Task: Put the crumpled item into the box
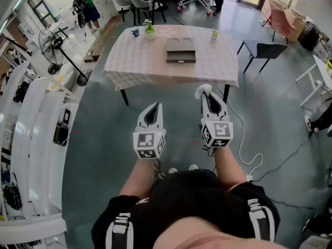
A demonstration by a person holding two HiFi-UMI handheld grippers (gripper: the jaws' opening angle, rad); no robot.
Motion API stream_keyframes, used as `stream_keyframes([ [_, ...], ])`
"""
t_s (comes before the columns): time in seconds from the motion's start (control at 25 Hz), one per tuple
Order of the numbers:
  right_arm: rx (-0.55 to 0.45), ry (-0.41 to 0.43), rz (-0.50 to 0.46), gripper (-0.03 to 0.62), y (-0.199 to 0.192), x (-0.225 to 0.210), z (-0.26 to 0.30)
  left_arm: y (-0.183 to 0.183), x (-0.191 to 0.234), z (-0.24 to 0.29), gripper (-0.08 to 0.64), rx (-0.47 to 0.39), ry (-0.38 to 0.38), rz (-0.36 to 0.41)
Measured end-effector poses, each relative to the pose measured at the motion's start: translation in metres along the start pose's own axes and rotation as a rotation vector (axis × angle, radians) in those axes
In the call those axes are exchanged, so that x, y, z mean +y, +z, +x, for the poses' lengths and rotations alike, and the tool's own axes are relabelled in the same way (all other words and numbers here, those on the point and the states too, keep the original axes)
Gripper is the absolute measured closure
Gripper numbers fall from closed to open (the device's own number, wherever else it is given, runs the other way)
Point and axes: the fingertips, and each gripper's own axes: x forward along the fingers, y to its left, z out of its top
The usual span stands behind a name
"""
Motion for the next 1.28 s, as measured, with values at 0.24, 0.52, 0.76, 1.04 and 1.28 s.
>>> stream_keyframes([
  [0.24,-0.005,0.007,0.005,0.552,0.001,0.007,-0.004,0.004,-0.002,-0.006,0.569,-0.012,-0.01,0.004],
  [0.52,-0.014,-0.002,0.014,0.552,0.006,0.014,-0.003,0.005,0.003,-0.009,0.569,-0.016,-0.02,0.003],
  [0.76,-0.033,-0.026,0.008,0.552,0.008,0.033,-0.003,0.003,0.018,-0.017,0.569,-0.029,-0.047,0.004],
  [1.04,-0.05,-0.04,-0.001,0.551,0.009,0.056,-0.003,0.002,0.028,-0.025,0.569,-0.043,-0.079,0.02],
  [1.28,-0.067,-0.053,0.004,0.552,0.005,0.054,0.008,-0.003,0.04,-0.019,0.569,-0.048,-0.076,0.029],
])
